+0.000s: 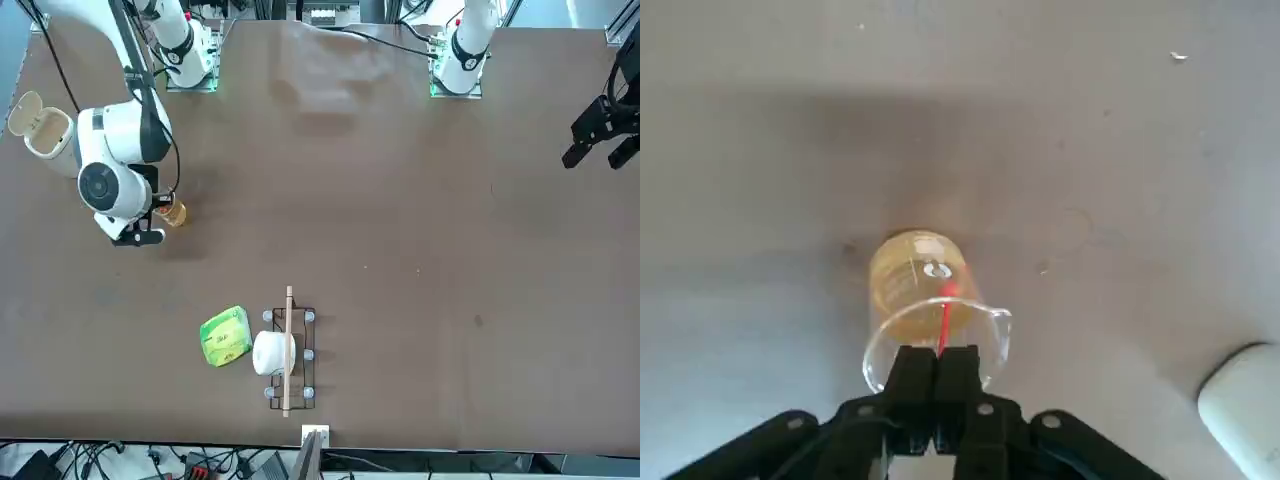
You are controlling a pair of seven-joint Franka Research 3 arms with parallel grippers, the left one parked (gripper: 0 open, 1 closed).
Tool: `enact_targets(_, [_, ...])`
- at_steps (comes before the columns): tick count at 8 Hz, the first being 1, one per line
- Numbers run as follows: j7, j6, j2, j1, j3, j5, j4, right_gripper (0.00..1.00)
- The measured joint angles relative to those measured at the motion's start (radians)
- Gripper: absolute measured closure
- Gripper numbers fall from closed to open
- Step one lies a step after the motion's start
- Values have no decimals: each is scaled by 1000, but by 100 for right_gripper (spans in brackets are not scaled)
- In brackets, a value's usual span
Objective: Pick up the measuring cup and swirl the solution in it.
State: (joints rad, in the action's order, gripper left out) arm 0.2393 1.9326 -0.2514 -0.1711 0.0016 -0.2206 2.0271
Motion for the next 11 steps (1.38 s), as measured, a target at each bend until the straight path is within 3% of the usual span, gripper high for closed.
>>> enact_targets(3, [83,2,-1,-49,2,-34,0,87])
enact_targets(8, [83,-8,10,-82,2,-37,-28,1])
enact_targets(11, [50,-104,44,-92,1,-37,-116,0])
